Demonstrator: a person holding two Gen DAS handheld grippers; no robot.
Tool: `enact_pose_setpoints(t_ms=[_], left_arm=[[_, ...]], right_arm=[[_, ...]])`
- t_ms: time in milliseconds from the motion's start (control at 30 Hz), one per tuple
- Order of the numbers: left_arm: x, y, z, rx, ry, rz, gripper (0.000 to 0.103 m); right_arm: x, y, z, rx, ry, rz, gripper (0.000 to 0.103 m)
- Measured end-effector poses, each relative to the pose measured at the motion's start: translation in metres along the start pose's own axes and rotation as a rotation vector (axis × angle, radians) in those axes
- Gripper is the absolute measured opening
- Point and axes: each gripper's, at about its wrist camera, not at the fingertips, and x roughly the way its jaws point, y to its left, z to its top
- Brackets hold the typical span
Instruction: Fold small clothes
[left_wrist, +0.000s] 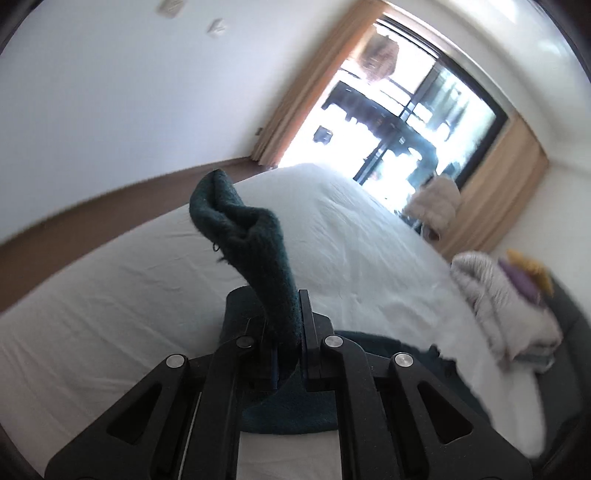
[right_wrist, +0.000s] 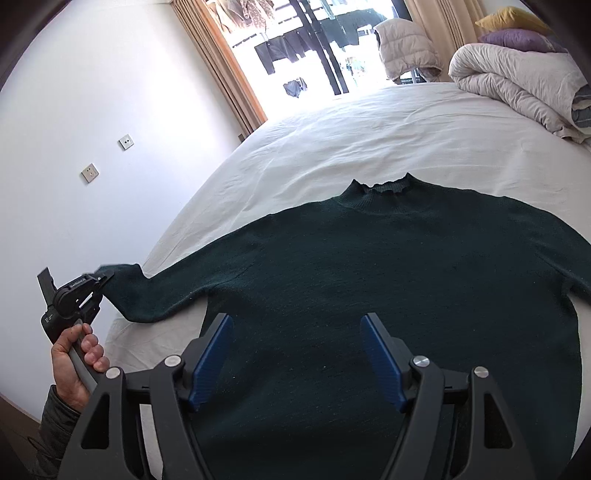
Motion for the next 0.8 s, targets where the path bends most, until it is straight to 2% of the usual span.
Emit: enact_pose_setpoints(t_ms=[67,133,200,300,400,433,500,600,667,700,733,800], left_arm=[[0.007,-0.068,-0.021,0.245,0.004,-0.002,0.006],[0.012,-0.119,-0.046,0.461,-0.016,0.012,0.006],[0.01,-0.167,-0.079,0.602,-0.034,0.011,0.006],[0.001,-0.202,-0.118,0.755,-0.078,0.016,0.006],[-0.025,-0.229,-0.169,0.864,-0.111,0.023,0.006],[-0.026,-0.23,-0.176,0.891,-0.115,0.029,0.006],[-0.042,-0.237,-0.216,0.948,-0.125,0.037,0.006],[-0.037,-0.231,-0.239,1.025,-0.145,0.05,0.006],[-0.039,-0.228,-0.252,1.037,-0.142,0.035,0.006],[-0.033,-0.239,-0.258,1.04,-0.143,0.033,0.006],[-0.038,-0.242,-0.266,1.042,-0.144,0.03,0.006],[-0.036,-0.253,-0.271,1.042,-0.141,0.025,0.006]], right_arm=[[0.001,-0.012,0.008,0.034,0.014,0.031,0.075],[0.006,-0.025,0.017,0.076,0.041,0.089,0.078],[0.014,-0.036,0.025,0.118,0.076,0.157,0.08],[0.032,-0.044,0.037,0.168,0.135,0.292,0.084],[0.05,-0.046,0.051,0.231,0.164,0.461,0.086],[0.057,-0.047,0.055,0.269,0.171,0.521,0.09],[0.069,-0.048,0.064,0.354,0.19,0.611,0.097],[0.076,-0.034,0.077,0.366,0.202,0.723,0.1],[0.085,-0.021,0.082,0.316,0.249,0.723,0.102],[0.093,-0.015,0.083,0.293,0.293,0.689,0.102],[0.103,-0.012,0.081,0.296,0.333,0.656,0.1],[0.117,-0.014,0.075,0.349,0.382,0.668,0.093]])
